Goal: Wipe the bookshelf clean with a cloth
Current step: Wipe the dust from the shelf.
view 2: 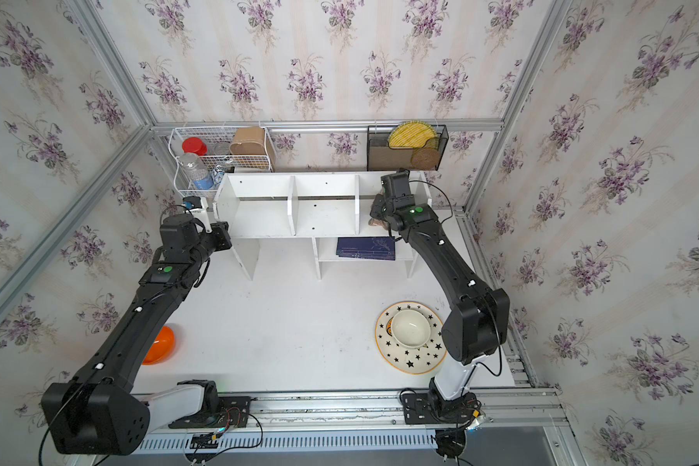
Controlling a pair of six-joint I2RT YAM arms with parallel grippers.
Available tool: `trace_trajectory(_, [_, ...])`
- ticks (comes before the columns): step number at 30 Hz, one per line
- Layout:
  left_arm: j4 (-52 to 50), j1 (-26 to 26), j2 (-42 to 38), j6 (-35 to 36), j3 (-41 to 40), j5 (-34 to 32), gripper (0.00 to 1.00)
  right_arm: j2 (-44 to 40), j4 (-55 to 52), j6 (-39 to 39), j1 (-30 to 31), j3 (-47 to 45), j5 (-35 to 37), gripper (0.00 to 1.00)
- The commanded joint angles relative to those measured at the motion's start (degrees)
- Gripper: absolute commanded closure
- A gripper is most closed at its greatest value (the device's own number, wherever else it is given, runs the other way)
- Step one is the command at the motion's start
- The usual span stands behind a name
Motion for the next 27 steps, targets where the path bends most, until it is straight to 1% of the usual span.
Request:
trace_trajectory(1, [-1.8,0.0,-0.4,-4.9,-0.1,2.8,1.0,-3.0,-0.7,-0.5,0.4,0.9,1.0,1.0])
trace_trajectory(5, [-2.0,0.0,-0.2,-5.1,0.1,3.3,1.0,-7.5,2.8,-2.7,0.7,1.7,2.8,1.0])
trace_trajectory(8, [-2.1,0.0,-0.5,-4.7,0.1,2.9,1.0,-7.7,5.3,-4.4,0.7,4.8,3.9,1.0])
trace_trajectory(14, [-2.2,0.0,-0.6,-4.5,0.2,2.7,1.0,3.5,0.7,-6.5,0.7,19.3,1.9,1.0])
trace_trajectory(17, [-2.3,0.0,-0.6,-4.4,0.2,2.6,1.0,7.5,1.2,-7.4,1.5,23.9,-4.0,1.0])
trace_trajectory(19, [-2.3,0.0,-0.6,-4.2,0.2,2.6,1.0,8.8,2.6,-9.4,3.1,25.2,-6.1,1.0])
trace_trajectory(22, [-2.3,0.0,-0.5,-4.1,0.2,2.5,1.0,9.6,4.1,-11.5,5.5,25.7,-6.3,1.0])
trace_trajectory(27, [-2.4,0.0,-0.5,-4.2,0.2,2.6,1.0,10.7,3.3,-12.0,6.1,25.7,-5.5,1.0])
